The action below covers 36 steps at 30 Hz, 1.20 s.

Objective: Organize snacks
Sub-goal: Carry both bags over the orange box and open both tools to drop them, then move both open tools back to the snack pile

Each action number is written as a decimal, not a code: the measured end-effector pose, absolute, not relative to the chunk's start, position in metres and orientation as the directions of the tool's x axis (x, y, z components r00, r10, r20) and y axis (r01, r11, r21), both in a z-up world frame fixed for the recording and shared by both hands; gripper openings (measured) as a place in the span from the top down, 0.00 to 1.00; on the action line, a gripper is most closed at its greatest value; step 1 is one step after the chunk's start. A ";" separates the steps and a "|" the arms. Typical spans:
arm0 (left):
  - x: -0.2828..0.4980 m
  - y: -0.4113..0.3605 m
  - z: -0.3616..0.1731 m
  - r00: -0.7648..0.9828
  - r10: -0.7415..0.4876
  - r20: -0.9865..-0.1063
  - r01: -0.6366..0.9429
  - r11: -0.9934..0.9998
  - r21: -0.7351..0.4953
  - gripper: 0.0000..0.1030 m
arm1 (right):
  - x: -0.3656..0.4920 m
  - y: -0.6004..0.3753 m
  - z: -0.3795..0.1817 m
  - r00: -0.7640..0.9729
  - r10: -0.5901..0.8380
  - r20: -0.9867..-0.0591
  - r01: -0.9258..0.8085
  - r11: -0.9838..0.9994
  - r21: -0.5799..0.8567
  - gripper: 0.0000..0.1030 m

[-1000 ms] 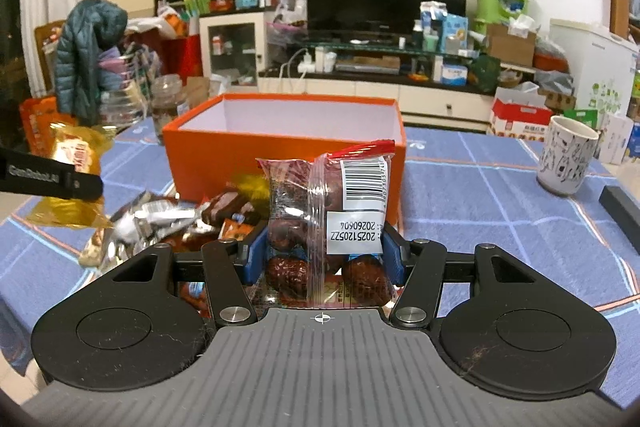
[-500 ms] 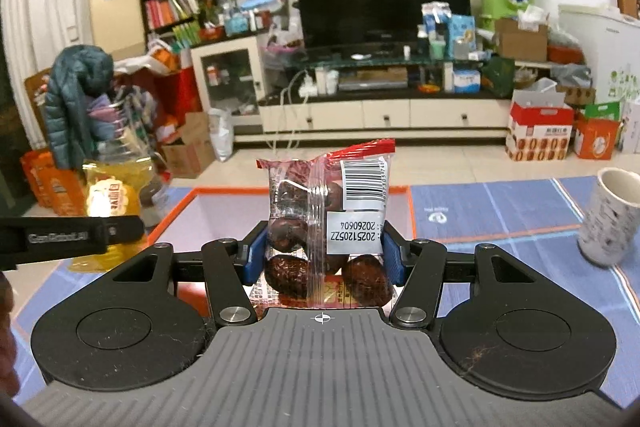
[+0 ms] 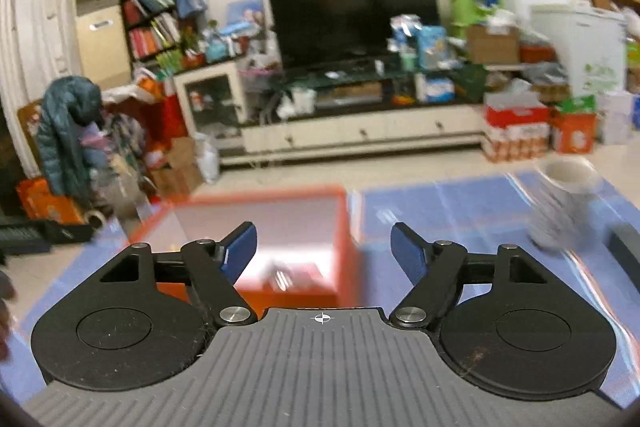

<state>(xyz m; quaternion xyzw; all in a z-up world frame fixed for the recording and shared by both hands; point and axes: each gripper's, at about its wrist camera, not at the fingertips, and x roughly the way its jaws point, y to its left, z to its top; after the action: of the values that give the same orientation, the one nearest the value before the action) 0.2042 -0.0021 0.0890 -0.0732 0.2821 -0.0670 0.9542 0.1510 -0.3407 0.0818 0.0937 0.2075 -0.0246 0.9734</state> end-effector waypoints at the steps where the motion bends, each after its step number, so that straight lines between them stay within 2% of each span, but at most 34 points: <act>1: 0.193 0.006 0.084 0.829 -0.157 -0.537 0.069 0.981 -0.180 0.01 | 0.132 -0.345 0.073 0.905 -0.013 -0.426 0.098 0.979 0.177 0.36; 4: 0.165 0.027 0.069 0.824 -0.091 -0.558 -0.019 0.982 -0.188 0.01 | 0.088 -0.347 0.044 0.867 -0.025 -0.498 0.142 0.970 0.198 0.34; 8: 0.150 0.047 0.052 0.796 -0.035 -0.605 -0.142 0.960 -0.243 0.01 | 0.063 -0.330 0.017 0.849 -0.066 -0.524 0.173 0.972 0.159 0.34; 10: 0.146 0.054 0.045 0.781 -0.032 -0.624 -0.171 0.949 -0.263 0.01 | 0.063 -0.316 0.019 0.874 0.026 -0.485 0.079 0.977 0.196 0.34; 12: 0.147 0.053 0.037 0.762 -0.036 -0.647 -0.171 0.952 -0.254 0.01 | 0.072 -0.291 0.024 0.884 0.126 -0.451 -0.063 0.986 0.152 0.31; 15: 0.150 0.049 0.027 0.742 -0.038 -0.670 -0.162 0.958 -0.235 0.01 | 0.093 -0.256 0.023 0.860 0.239 -0.452 -0.215 0.971 0.104 0.31; 16: 0.151 0.052 0.025 0.736 -0.045 -0.675 -0.161 0.958 -0.239 0.01 | 0.100 -0.249 0.025 0.871 0.226 -0.437 -0.213 0.974 0.080 0.31; 18: 0.152 0.061 0.031 0.754 -0.043 -0.656 -0.176 0.948 -0.265 0.01 | 0.109 -0.229 0.027 0.928 0.076 -0.364 -0.129 0.984 -0.123 0.29; 19: 0.152 0.065 0.034 0.762 -0.043 -0.646 -0.179 0.945 -0.274 0.01 | 0.117 -0.219 0.025 0.947 0.029 -0.319 -0.105 0.969 -0.224 0.22; 20: 0.151 0.069 0.036 0.767 -0.046 -0.640 -0.174 0.945 -0.276 0.01 | 0.127 -0.211 0.022 0.952 0.001 -0.306 -0.089 0.957 -0.276 0.21; 24: 0.149 0.081 0.031 0.758 -0.009 -0.652 -0.182 0.957 -0.224 0.01 | 0.156 -0.197 0.015 0.939 -0.002 -0.343 -0.087 0.966 -0.244 0.21; 28: 0.151 0.095 0.014 0.709 -0.005 -0.705 -0.202 0.956 -0.211 0.01 | 0.166 -0.164 -0.004 0.925 -0.110 -0.364 -0.068 0.893 -0.444 0.22; 32: 0.154 0.099 0.006 0.677 -0.040 -0.735 -0.206 0.948 -0.241 0.01 | 0.150 -0.141 -0.009 0.914 -0.004 -0.405 -0.202 0.863 -0.463 0.21; 36: 0.150 0.090 0.010 0.699 -0.034 -0.714 -0.173 0.961 -0.216 0.01 | 0.126 -0.140 -0.002 0.896 0.120 -0.427 -0.303 0.868 -0.392 0.17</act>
<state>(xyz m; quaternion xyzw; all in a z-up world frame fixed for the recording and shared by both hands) 0.1501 0.0897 0.0105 -0.1343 0.3860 0.0380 0.9119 0.1262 -0.1397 -0.0021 -0.2308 0.1987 0.1119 0.9459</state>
